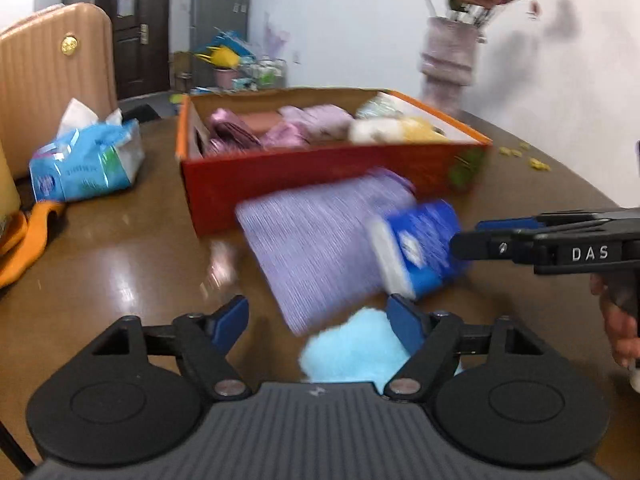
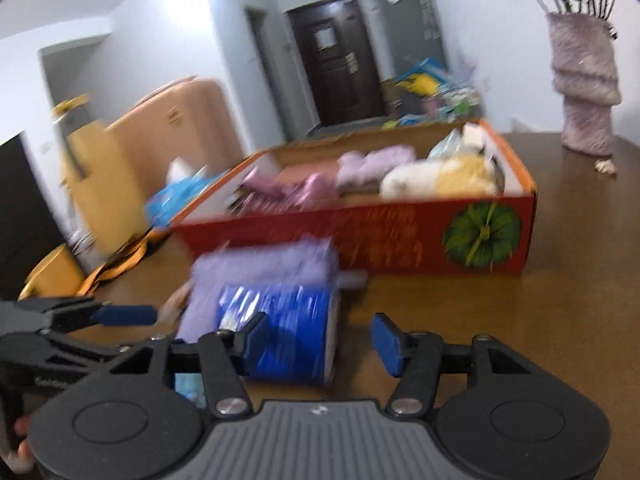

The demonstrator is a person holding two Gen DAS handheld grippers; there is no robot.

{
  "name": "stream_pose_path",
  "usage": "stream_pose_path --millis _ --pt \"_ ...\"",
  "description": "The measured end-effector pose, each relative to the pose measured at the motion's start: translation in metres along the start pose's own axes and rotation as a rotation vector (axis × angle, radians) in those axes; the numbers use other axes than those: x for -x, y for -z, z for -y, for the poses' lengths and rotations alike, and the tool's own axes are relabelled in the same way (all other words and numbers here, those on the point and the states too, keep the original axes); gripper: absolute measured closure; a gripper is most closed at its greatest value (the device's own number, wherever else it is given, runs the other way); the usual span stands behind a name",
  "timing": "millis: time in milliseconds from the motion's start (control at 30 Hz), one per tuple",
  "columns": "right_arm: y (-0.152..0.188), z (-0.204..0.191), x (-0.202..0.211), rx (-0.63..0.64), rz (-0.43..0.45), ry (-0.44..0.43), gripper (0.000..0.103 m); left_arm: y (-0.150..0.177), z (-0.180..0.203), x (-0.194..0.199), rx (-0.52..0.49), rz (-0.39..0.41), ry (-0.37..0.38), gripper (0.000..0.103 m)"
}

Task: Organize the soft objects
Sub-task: 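Lower both grippers onto the lilac burlap pouch and close on it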

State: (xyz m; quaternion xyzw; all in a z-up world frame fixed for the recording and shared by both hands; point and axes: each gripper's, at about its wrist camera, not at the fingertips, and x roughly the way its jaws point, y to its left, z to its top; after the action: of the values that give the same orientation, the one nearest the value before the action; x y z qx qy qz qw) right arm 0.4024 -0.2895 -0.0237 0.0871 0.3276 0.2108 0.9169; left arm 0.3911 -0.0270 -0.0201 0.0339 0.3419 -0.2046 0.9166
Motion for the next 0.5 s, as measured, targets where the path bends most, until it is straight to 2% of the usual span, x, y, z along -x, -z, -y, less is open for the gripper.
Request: stream_pose_path --millis 67,133,200,267,300,333,433,500 --pt "0.011 -0.005 0.011 0.019 -0.027 -0.051 0.046 0.008 0.002 0.013 -0.003 -0.002 0.037 0.023" --pt "0.008 -0.006 0.020 0.018 0.016 -0.081 0.046 0.003 0.000 0.023 0.003 0.045 0.021 0.021" --pt "-0.004 -0.002 0.019 0.008 0.076 -0.052 0.046 -0.007 -0.010 0.023 0.020 0.101 -0.036 0.019" --pt "-0.020 0.007 0.005 -0.010 0.091 0.030 0.047 -0.021 -0.020 0.010 0.054 0.096 -0.129 0.022" --pt "-0.026 0.011 -0.002 -0.019 0.091 0.051 0.048 -0.027 -0.025 0.004 0.082 0.092 -0.148 0.024" --pt "-0.033 0.015 -0.011 -0.030 0.098 0.050 0.048 -0.034 -0.029 -0.003 0.119 0.080 -0.141 0.031" --pt "-0.049 0.025 -0.033 -0.079 0.091 -0.038 0.048 -0.043 -0.035 -0.023 0.221 0.053 -0.004 0.042" --pt "-0.050 0.025 -0.046 -0.103 0.079 -0.086 0.048 -0.044 -0.034 -0.036 0.236 0.016 0.012 0.049"
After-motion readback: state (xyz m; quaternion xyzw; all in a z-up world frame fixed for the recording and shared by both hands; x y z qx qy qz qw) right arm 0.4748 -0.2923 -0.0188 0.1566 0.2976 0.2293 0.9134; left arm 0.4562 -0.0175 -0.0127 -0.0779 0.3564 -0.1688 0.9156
